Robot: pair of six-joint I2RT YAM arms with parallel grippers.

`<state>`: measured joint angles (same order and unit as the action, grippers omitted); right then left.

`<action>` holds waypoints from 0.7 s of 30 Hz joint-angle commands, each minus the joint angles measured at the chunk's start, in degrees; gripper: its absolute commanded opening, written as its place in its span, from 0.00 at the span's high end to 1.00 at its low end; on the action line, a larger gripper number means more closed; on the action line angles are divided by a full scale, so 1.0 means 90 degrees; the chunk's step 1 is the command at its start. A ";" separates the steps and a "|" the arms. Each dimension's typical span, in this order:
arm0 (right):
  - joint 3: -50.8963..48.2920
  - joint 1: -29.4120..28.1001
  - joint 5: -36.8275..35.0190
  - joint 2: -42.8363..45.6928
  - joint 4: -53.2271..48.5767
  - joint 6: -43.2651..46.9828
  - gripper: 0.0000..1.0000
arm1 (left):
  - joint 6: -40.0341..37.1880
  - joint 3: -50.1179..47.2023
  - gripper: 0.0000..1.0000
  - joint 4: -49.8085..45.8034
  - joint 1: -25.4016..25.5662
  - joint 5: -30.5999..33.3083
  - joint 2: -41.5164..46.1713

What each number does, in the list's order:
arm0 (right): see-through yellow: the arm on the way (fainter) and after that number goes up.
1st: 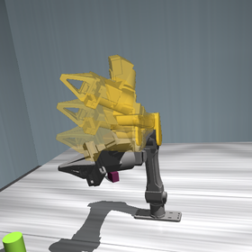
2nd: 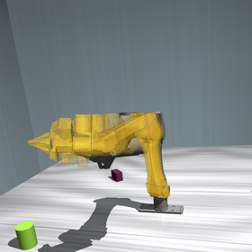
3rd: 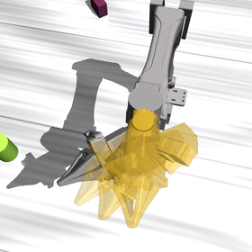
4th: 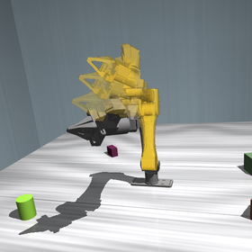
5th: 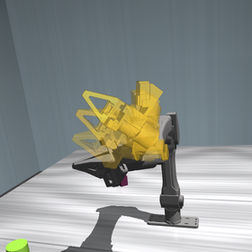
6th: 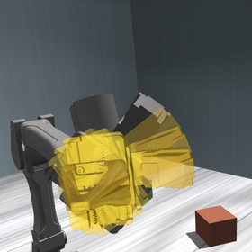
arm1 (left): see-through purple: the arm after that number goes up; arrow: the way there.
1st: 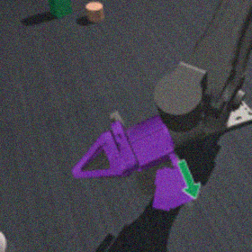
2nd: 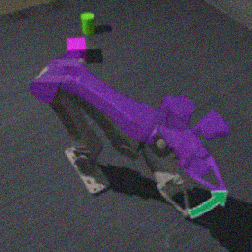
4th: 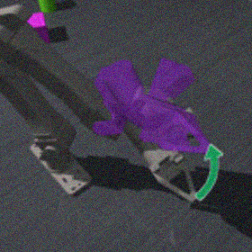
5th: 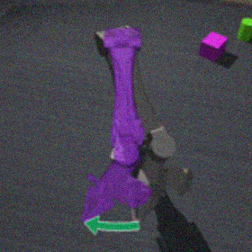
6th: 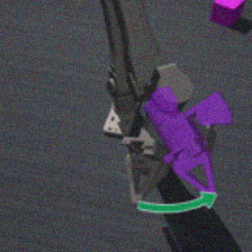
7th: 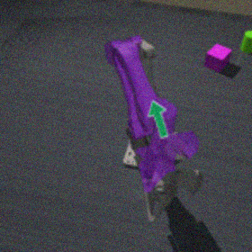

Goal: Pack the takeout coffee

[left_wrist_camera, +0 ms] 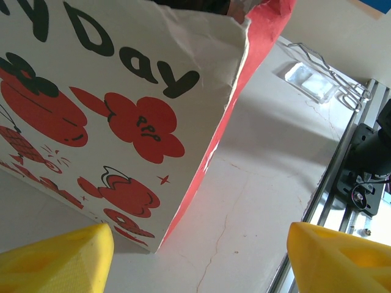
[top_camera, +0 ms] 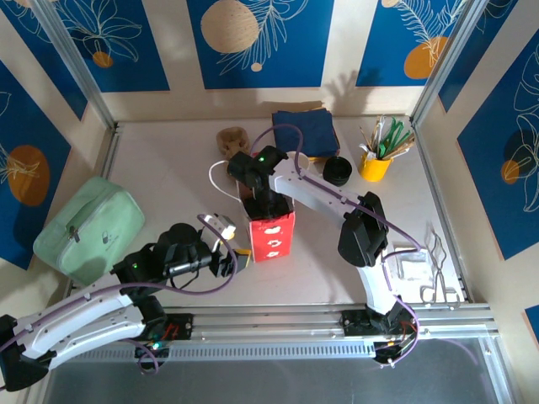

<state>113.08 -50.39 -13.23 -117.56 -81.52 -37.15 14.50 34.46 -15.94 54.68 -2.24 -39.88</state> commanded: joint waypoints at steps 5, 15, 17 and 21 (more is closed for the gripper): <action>-0.0188 -0.0016 0.0173 -0.0068 0.0051 -0.0118 0.37 | -0.0063 0.0175 0.25 -0.0055 0.0054 0.0083 0.0085; -0.0362 -0.0016 0.0205 -0.0073 0.0189 -0.0133 0.37 | -0.0049 0.0187 0.25 -0.0131 0.0058 0.0112 0.0180; -0.0376 -0.0016 0.0196 -0.0088 0.0213 -0.0141 0.37 | -0.0046 0.0185 0.25 -0.0155 0.0056 0.0135 0.0229; -0.0413 -0.0013 0.0201 -0.0122 0.0255 -0.0149 0.38 | -0.0049 0.0167 0.25 -0.0201 0.0058 0.0177 0.0305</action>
<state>110.74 -50.39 -13.06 -117.56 -79.24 -37.56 14.50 34.46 -16.62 54.68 -1.76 -38.13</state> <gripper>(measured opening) 0.627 0.748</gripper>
